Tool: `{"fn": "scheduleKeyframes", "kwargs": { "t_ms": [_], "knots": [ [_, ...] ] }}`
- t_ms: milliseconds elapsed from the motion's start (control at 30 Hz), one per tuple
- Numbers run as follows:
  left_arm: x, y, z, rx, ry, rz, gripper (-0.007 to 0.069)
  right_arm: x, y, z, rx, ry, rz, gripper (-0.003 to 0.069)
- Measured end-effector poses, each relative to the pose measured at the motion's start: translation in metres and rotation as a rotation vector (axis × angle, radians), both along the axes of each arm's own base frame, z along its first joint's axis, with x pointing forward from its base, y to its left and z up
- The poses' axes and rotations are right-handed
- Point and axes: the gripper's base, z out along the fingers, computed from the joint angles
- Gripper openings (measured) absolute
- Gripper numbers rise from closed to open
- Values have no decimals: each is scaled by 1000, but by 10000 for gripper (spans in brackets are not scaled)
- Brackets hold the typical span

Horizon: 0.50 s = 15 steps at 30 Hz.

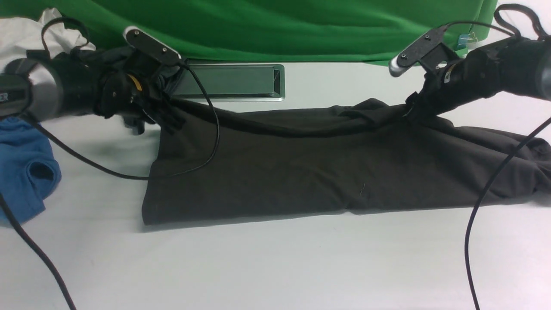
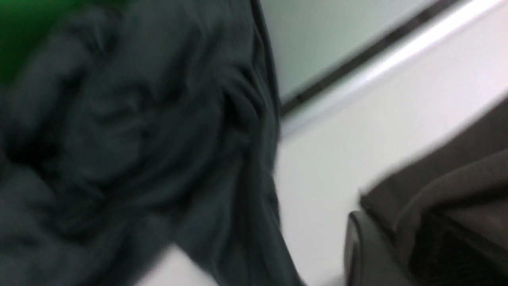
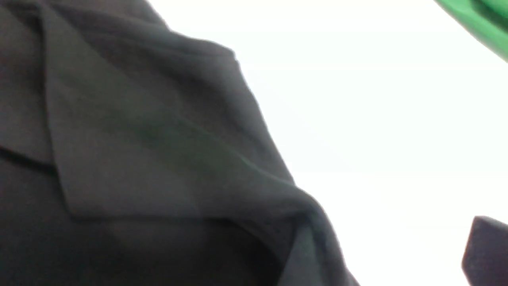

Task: Fold a long-sleeved shirt on a white desktop.
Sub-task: 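Fold the black garment in half by bringing its near edge over to the far edge, then pull the folded dark garment lengthwise by its ends to straighten it flat on the table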

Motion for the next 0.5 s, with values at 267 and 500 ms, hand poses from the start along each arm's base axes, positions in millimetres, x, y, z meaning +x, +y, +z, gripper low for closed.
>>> {"fn": "scheduleKeyframes", "kwargs": {
  "t_ms": [267,500],
  "knots": [
    [-2,11,14,-82,-19,83,333,-28,5,70,148,-1,-89,240],
    [-42,-52,28,-171,196,-35,29,-45,46,43,311,281,59,32]
  ]
}}
